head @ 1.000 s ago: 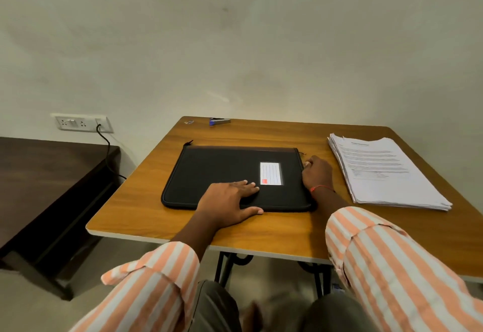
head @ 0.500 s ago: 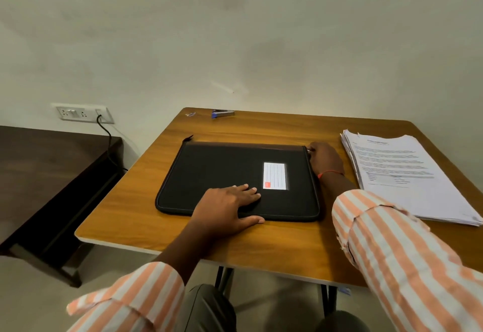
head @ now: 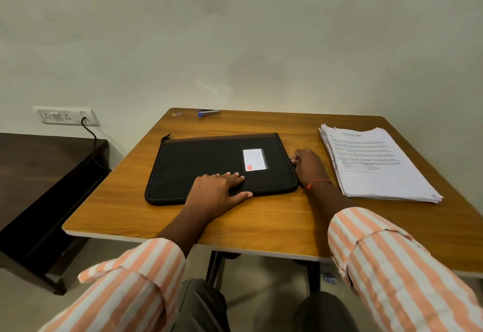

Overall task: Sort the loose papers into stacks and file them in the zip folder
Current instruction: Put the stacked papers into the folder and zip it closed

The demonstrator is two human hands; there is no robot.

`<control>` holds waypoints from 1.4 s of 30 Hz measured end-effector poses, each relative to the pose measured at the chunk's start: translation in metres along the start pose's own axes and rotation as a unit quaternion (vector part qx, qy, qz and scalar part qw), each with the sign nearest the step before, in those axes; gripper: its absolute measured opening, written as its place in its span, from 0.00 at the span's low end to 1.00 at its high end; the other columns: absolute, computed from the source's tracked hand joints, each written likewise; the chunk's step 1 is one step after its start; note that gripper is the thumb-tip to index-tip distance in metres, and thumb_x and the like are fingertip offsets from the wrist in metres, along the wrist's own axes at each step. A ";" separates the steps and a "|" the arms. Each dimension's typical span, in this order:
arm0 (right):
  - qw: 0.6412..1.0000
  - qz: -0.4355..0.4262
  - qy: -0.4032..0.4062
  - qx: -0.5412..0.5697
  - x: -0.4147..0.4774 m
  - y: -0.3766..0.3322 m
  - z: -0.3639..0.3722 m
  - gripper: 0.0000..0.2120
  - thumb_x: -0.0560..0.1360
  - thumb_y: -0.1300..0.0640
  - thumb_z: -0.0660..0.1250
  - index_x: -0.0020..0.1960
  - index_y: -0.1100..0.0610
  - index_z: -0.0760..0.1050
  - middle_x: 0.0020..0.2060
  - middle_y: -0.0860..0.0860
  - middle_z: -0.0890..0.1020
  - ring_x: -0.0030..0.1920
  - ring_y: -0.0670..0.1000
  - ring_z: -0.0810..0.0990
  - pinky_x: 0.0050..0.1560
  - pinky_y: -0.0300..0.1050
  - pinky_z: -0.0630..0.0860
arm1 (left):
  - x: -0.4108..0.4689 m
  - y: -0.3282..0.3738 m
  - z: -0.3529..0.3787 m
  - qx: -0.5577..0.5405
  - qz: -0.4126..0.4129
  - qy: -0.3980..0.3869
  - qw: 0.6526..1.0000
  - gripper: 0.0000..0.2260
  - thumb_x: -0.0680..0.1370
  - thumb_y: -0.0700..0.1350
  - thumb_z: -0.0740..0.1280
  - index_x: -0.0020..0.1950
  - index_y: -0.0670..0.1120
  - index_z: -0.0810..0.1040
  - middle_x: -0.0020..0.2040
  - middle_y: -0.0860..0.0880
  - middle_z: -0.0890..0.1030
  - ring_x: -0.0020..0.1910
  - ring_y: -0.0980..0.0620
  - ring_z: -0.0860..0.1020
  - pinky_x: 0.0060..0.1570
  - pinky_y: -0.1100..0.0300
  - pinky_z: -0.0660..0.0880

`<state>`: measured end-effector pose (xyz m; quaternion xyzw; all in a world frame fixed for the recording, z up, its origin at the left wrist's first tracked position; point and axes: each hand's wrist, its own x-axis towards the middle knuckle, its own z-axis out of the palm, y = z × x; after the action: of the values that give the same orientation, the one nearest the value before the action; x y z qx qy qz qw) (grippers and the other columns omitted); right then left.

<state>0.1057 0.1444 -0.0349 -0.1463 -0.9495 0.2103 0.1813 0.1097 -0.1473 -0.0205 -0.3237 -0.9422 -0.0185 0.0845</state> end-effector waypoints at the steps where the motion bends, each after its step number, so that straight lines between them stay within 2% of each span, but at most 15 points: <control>1: 1.000 0.003 0.000 0.002 -0.006 0.001 -0.002 0.06 0.79 0.63 0.65 0.44 0.57 0.77 0.45 0.55 0.78 0.44 0.53 0.76 0.44 0.45 0.75 | 0.001 0.001 0.001 0.005 -0.002 0.001 1.000 0.35 0.76 0.76 0.48 0.78 0.61 0.65 0.77 0.57 0.69 0.73 0.54 0.71 0.62 0.52 0.76; 4: 1.000 0.018 0.002 0.018 -0.026 -0.001 -0.008 0.07 0.79 0.64 0.64 0.44 0.56 0.76 0.45 0.54 0.77 0.43 0.53 0.77 0.42 0.43 0.71 | 0.001 0.002 0.002 0.004 -0.008 0.003 1.000 0.34 0.77 0.75 0.49 0.78 0.61 0.65 0.76 0.56 0.70 0.72 0.53 0.73 0.62 0.52 0.76; 9: 0.999 0.048 0.020 0.017 -0.064 -0.006 -0.012 0.05 0.78 0.64 0.67 0.47 0.55 0.77 0.45 0.53 0.77 0.43 0.51 0.76 0.43 0.41 0.72 | 0.000 0.006 0.000 0.006 -0.008 0.008 1.000 0.33 0.78 0.74 0.50 0.78 0.59 0.65 0.76 0.55 0.71 0.72 0.53 0.72 0.62 0.51 0.76; 16: 0.996 0.079 0.049 0.016 -0.094 -0.016 -0.014 0.06 0.78 0.62 0.69 0.54 0.56 0.79 0.49 0.54 0.79 0.47 0.52 0.78 0.50 0.44 0.79 | 0.000 0.012 0.000 0.041 0.001 0.006 0.999 0.34 0.78 0.74 0.47 0.79 0.58 0.65 0.76 0.54 0.71 0.69 0.51 0.76 0.54 0.53 0.80; 23: 0.993 0.090 0.076 0.018 -0.099 -0.017 -0.018 0.05 0.77 0.63 0.70 0.52 0.56 0.79 0.49 0.53 0.78 0.46 0.50 0.77 0.45 0.40 0.75 | -0.005 0.011 -0.004 0.046 0.013 0.015 0.999 0.33 0.79 0.73 0.47 0.79 0.58 0.64 0.76 0.54 0.71 0.67 0.51 0.78 0.52 0.54 0.80; 28: 0.993 0.080 0.057 0.065 -0.102 -0.015 -0.021 0.05 0.79 0.64 0.66 0.48 0.55 0.78 0.46 0.52 0.77 0.45 0.50 0.77 0.41 0.38 0.71 | -0.004 0.015 -0.007 0.066 0.018 0.019 0.997 0.33 0.80 0.71 0.45 0.80 0.56 0.63 0.76 0.52 0.71 0.65 0.49 0.79 0.49 0.55 0.80; 31: 0.993 0.061 0.048 0.093 -0.112 -0.018 -0.018 0.06 0.80 0.63 0.66 0.47 0.54 0.79 0.45 0.50 0.78 0.45 0.48 0.78 0.43 0.38 0.74 | -0.005 0.016 -0.008 0.075 0.013 0.016 0.997 0.32 0.81 0.70 0.45 0.80 0.55 0.62 0.77 0.51 0.70 0.65 0.48 0.79 0.48 0.55 0.79; 34: 0.993 0.036 0.031 0.111 -0.121 -0.024 -0.011 0.06 0.79 0.60 0.67 0.47 0.52 0.81 0.44 0.47 0.81 0.46 0.45 0.79 0.47 0.39 0.78 | -0.003 0.019 -0.009 0.080 0.004 0.012 0.997 0.32 0.81 0.70 0.46 0.80 0.54 0.62 0.77 0.51 0.70 0.65 0.48 0.78 0.48 0.56 0.78; 37: 0.994 0.012 0.018 0.104 -0.122 -0.028 -0.010 0.05 0.80 0.56 0.67 0.47 0.50 0.81 0.43 0.45 0.82 0.46 0.44 0.79 0.47 0.41 0.78 | -0.001 0.019 -0.006 0.062 -0.008 0.017 0.998 0.32 0.81 0.70 0.48 0.79 0.54 0.64 0.76 0.51 0.71 0.66 0.49 0.78 0.51 0.55 0.78; 39: 0.995 0.012 0.027 0.097 -0.119 -0.029 -0.013 0.05 0.80 0.56 0.67 0.47 0.49 0.81 0.43 0.45 0.81 0.45 0.44 0.79 0.45 0.41 0.78 | -0.001 0.017 -0.003 0.018 -0.013 0.019 1.000 0.32 0.80 0.71 0.50 0.78 0.54 0.66 0.76 0.51 0.71 0.70 0.50 0.75 0.58 0.53 0.78; 42: 0.994 0.048 0.062 0.078 -0.111 -0.026 -0.016 0.05 0.80 0.57 0.67 0.46 0.50 0.81 0.43 0.47 0.81 0.43 0.46 0.79 0.43 0.43 0.78 | -0.006 0.016 -0.001 -0.020 -0.008 0.004 1.000 0.32 0.80 0.70 0.53 0.79 0.55 0.64 0.78 0.52 0.68 0.77 0.51 0.66 0.69 0.50 0.71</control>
<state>0.2062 0.0877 -0.0405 -0.1900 -0.9089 0.2830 0.2403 0.1245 -0.1388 -0.0205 -0.3179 -0.9438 -0.0391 0.0813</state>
